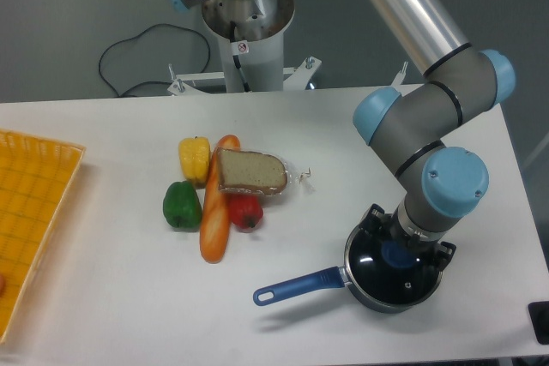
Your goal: Open the lid
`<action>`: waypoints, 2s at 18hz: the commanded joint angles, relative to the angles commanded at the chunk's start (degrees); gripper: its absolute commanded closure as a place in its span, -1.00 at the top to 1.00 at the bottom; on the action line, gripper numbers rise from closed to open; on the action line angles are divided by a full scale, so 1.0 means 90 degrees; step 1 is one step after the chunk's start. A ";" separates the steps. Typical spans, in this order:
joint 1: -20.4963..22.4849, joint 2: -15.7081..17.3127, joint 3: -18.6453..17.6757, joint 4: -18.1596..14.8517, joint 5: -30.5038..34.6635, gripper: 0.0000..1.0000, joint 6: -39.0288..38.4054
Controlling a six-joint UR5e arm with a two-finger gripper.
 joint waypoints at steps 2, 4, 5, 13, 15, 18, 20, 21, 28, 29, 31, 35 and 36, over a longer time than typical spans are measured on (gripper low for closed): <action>0.0000 0.0000 0.0000 0.0000 0.0000 0.41 0.0000; 0.0000 0.0000 0.0000 0.0000 0.0000 0.37 0.0000; 0.0000 0.0000 0.0010 0.0000 0.0000 0.33 0.0000; 0.0000 0.0000 0.0010 0.0000 -0.0010 0.26 0.0000; 0.0010 0.0010 0.0010 0.0000 -0.0010 0.26 0.0000; 0.0010 0.0000 0.0010 0.0000 -0.0010 0.26 0.0010; 0.0010 0.0010 0.0010 0.0000 -0.0010 0.26 0.0010; 0.0010 0.0019 0.0010 -0.0010 -0.0010 0.26 0.0010; 0.0010 0.0166 -0.0039 -0.0058 -0.0010 0.26 0.0049; 0.0010 0.0176 -0.0039 -0.0068 -0.0010 0.26 0.0058; 0.0010 0.0215 -0.0049 -0.0136 0.0000 0.26 0.0068; 0.0020 0.0312 -0.0126 -0.0244 0.0010 0.26 0.0078; 0.0020 0.0342 -0.0156 -0.0263 0.0010 0.26 0.0078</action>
